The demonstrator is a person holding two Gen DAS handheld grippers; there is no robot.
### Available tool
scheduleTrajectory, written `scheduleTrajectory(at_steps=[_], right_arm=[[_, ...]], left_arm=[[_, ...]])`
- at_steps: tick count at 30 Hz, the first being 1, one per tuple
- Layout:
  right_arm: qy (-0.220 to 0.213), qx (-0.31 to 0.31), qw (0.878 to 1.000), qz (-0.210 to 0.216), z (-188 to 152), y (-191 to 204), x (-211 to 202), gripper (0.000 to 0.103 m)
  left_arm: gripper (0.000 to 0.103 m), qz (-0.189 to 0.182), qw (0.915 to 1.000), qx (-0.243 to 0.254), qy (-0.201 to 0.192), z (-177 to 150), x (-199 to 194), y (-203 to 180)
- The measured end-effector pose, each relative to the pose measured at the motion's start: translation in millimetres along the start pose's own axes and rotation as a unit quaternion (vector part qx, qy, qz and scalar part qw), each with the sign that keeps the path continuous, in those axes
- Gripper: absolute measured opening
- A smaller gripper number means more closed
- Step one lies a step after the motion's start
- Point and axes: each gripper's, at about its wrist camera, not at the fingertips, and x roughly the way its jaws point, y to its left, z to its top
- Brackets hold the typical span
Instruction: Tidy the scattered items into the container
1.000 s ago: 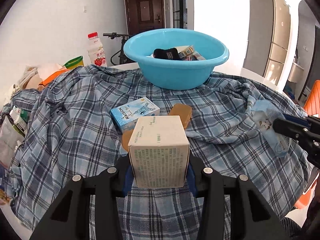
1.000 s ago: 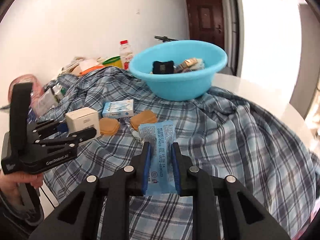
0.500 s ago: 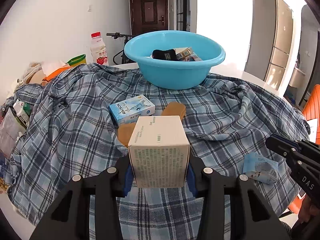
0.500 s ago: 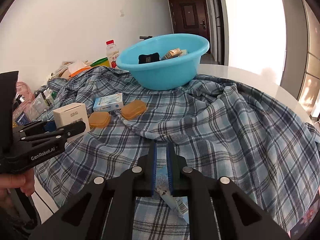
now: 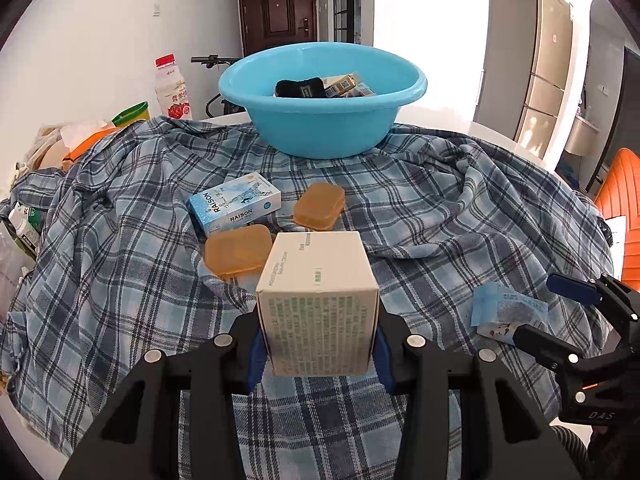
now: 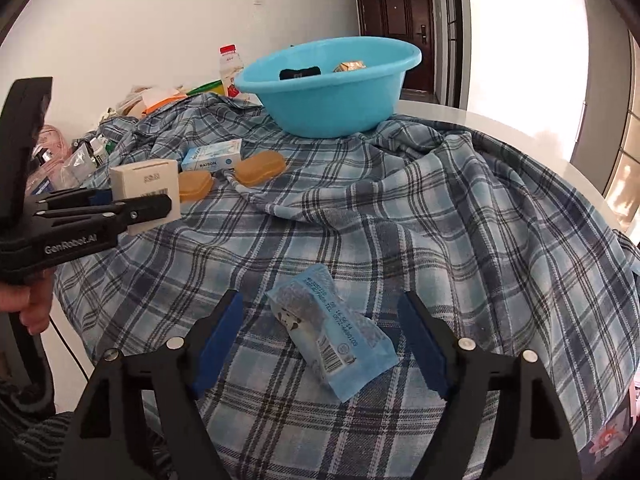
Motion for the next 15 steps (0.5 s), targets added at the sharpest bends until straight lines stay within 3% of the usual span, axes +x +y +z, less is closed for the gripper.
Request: scheduleTrajectory(at_steps=[1, 2, 5, 8, 15], right_arm=[[0.021, 0.003, 1.000, -0.007, -1, -2, 8, 0.074], [0.039, 0.010, 0.999, -0.005, -2, -6, 14, 0.048], [0.038, 0.014, 0.999, 0.009, -1, -8, 9, 0.035], [0.029, -0.009, 0.999, -0.009, 0, -2, 3, 0.034], [0.009, 0.006, 1.000, -0.004, 6, 0, -5, 0.033]], left_arm=[[0.045, 0.000, 1.0000, -0.001, -0.001, 0, 0, 0], [0.045, 0.001, 1.0000, -0.001, -0.001, 0, 0, 0], [0.045, 0.002, 1.0000, -0.001, -0.001, 0, -1, 1], [0.045, 0.001, 1.0000, -0.001, 0.002, -1, 0, 2], [0.045, -0.004, 1.0000, 0.005, 0.004, -3, 0, -1]])
